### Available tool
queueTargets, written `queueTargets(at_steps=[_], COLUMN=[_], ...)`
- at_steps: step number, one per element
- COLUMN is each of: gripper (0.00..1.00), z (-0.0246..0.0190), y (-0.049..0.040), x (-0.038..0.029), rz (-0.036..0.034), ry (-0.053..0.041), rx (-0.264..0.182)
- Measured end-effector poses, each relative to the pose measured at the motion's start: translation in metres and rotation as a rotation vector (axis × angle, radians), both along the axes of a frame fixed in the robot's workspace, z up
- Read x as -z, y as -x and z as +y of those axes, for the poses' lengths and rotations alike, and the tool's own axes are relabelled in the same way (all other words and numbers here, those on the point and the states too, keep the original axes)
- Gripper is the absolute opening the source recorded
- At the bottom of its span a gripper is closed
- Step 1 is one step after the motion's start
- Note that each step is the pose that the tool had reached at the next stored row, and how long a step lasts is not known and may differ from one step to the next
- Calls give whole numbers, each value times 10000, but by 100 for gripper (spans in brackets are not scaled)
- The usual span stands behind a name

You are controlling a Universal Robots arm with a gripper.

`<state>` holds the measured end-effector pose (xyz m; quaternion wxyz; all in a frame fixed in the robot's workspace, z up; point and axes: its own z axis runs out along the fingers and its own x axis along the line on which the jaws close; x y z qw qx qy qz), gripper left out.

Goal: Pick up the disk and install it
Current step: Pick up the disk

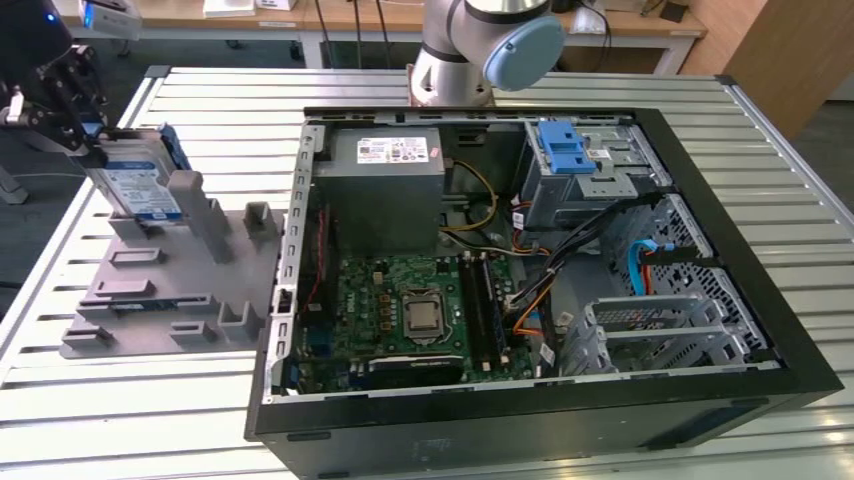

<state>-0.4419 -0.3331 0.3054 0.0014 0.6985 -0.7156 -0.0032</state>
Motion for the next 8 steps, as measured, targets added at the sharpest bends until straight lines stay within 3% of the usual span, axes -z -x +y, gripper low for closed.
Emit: queueTargets(at_steps=[8], gripper=[36], z=[0], y=[0], x=[-16], rz=[0], ry=[0], rx=[0])
